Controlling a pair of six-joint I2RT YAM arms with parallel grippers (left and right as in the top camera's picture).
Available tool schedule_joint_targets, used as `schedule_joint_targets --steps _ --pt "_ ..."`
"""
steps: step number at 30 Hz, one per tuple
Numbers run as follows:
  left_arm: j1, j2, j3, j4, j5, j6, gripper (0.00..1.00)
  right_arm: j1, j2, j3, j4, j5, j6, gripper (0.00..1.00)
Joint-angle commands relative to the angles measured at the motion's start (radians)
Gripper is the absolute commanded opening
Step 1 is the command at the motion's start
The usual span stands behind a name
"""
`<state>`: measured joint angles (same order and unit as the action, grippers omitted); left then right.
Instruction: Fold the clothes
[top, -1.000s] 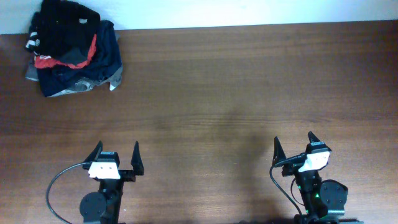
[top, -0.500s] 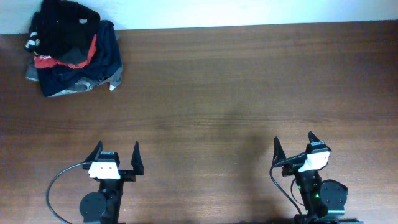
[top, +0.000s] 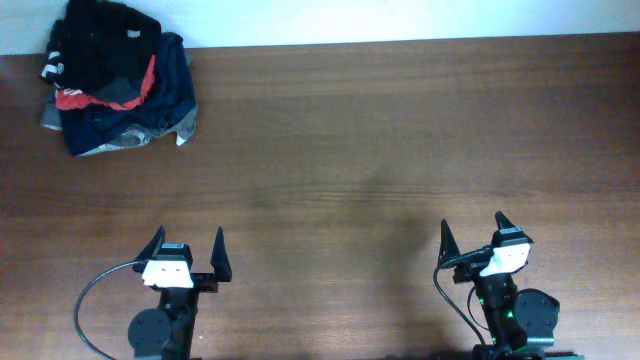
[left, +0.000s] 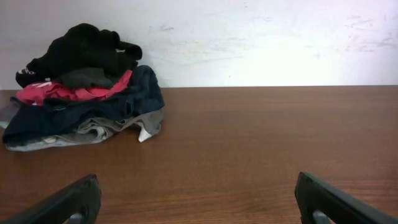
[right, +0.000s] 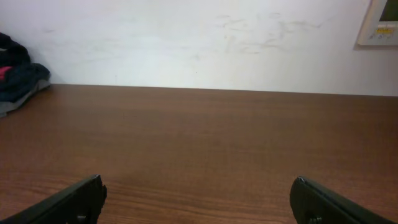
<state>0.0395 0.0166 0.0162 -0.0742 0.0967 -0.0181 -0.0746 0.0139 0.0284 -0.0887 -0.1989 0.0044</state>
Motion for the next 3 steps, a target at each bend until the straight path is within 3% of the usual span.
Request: schedule_joint_targets --steps 1,3 --pt "-0.005 -0.01 -0.006 -0.002 -0.005 0.015 0.99 0.009 -0.01 -0.011 0.003 0.016 0.012 0.99" --pt "-0.005 -0.01 -0.006 -0.002 -0.005 0.015 0.99 0.009 -0.01 -0.011 0.003 0.016 0.012 0.98"
